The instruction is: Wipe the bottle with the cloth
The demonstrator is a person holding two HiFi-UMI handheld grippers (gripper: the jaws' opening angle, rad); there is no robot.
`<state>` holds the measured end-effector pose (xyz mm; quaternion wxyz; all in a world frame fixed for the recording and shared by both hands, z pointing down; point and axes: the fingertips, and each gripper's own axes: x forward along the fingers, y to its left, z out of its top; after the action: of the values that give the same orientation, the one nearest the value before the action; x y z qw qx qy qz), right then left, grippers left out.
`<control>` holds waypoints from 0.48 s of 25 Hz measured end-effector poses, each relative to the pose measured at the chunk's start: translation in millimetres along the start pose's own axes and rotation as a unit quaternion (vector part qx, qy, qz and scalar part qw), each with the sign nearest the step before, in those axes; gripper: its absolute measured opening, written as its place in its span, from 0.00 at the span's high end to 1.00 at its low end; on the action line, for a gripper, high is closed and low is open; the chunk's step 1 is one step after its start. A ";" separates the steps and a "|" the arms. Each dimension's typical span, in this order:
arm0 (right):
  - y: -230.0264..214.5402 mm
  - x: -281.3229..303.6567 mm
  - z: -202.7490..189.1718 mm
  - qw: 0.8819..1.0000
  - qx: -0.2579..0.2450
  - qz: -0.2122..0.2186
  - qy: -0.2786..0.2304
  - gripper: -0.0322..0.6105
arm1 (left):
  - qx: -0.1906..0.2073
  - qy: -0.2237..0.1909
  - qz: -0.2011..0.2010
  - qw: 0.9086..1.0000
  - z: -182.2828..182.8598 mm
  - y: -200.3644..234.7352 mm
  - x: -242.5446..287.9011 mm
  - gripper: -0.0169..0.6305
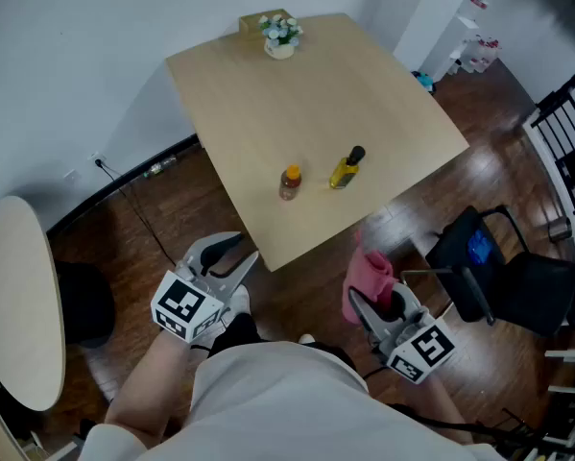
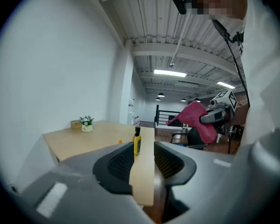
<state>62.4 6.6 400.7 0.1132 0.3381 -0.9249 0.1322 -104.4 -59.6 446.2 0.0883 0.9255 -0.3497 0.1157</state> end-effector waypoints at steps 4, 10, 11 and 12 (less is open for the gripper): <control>-12.0 33.1 14.7 1.000 0.008 -0.029 -0.006 0.83 | 0.020 0.022 -0.032 0.999 -5.1 47.7 44.5 0.73; -38.6 34.9 17.6 0.998 0.019 -0.060 0.004 0.83 | 0.032 0.059 -0.036 0.997 -28.5 94.4 138.1 0.66; -45.0 30.6 19.6 0.998 0.018 -0.064 0.006 0.83 | 0.031 0.066 -0.032 0.997 -33.0 100.9 154.0 0.65; -52.0 25.3 21.9 0.998 0.016 -0.068 0.007 0.83 | 0.029 0.073 -0.029 0.997 -37.3 105.8 169.3 0.64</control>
<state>75.0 -53.8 396.4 0.1232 0.4007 -0.8968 0.1413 -57.4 -234.8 537.4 0.0903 0.9264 -0.3122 0.1903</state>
